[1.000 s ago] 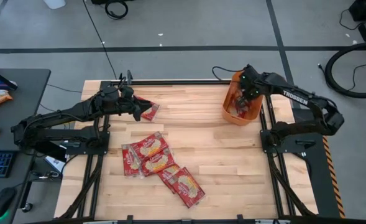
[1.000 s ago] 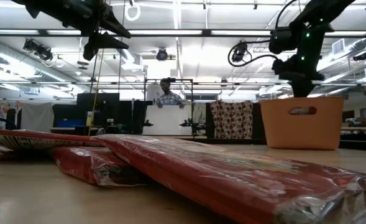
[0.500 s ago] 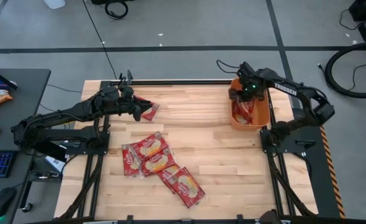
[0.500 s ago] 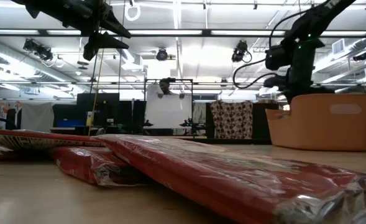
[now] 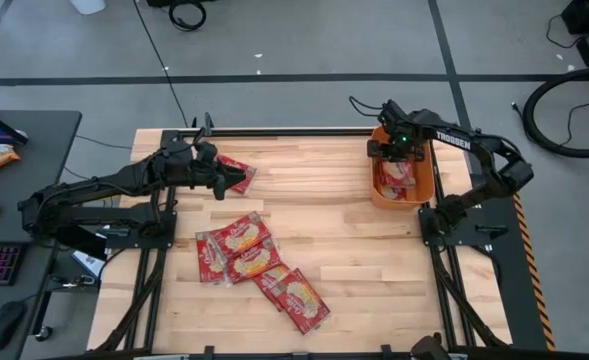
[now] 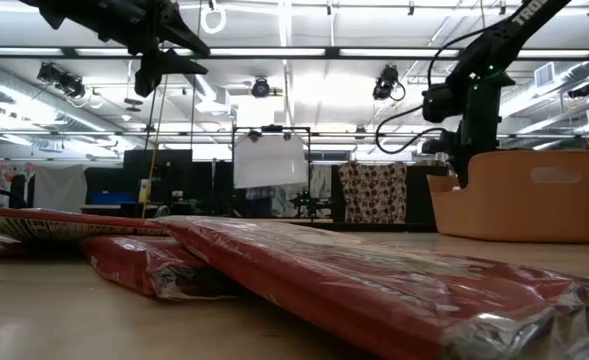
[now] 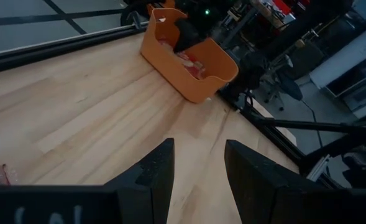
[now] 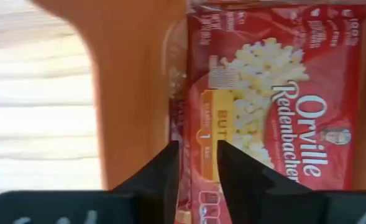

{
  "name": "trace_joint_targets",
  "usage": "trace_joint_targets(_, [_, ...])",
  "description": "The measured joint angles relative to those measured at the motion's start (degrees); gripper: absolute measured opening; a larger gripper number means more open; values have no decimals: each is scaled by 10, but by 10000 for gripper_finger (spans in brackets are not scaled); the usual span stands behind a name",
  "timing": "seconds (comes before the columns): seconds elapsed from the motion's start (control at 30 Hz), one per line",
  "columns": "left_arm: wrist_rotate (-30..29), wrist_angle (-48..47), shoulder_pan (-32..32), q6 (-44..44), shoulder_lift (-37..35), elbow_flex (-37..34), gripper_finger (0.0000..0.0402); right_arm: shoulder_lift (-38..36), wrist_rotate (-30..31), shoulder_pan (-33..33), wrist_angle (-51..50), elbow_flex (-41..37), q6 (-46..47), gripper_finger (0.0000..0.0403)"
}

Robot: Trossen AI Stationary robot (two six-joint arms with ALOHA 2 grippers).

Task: Sort popcorn bags into baskets
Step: Stack the red popcorn on the orange bin

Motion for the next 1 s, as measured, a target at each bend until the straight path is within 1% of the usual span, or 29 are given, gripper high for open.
trace_joint_targets(0.1, [-5, 0, -2, 0, 0, 0, 146, -14, -14, 11, 1, 0, -14, 131])
trace_joint_targets(0.2, [-14, 0, -3, 0, 0, 0, 146, -35, -15, 35, 4, 0, -32, 140])
trace_joint_targets(0.3, [-15, 0, -3, 0, 0, 0, 146, -58, 15, 80, 32, 0, -51, 142])
trace_joint_targets(0.43, [-15, 0, -3, 0, 0, 0, 146, -85, 87, 148, 82, 0, -61, 141])
trace_joint_targets(0.5, [-15, 0, -3, 0, 0, 0, 146, -91, 96, 179, 124, 0, -61, 141])
trace_joint_targets(0.63, [-17, 0, -3, 16, 0, 0, 146, -85, 79, 240, 232, 0, -82, 141])
trace_joint_targets(0.8, [-27, -1, 0, 18, 0, 0, 146, -51, 58, 296, 371, 0, -123, 140])
trace_joint_targets(0.9, [-26, -6, 1, 15, 0, 0, 146, -28, 32, 320, 424, 0, -131, 140])
trace_joint_targets(1.0, [-26, -34, 1, 15, 0, 0, 146, -11, 11, 338, 448, 0, -130, 140])
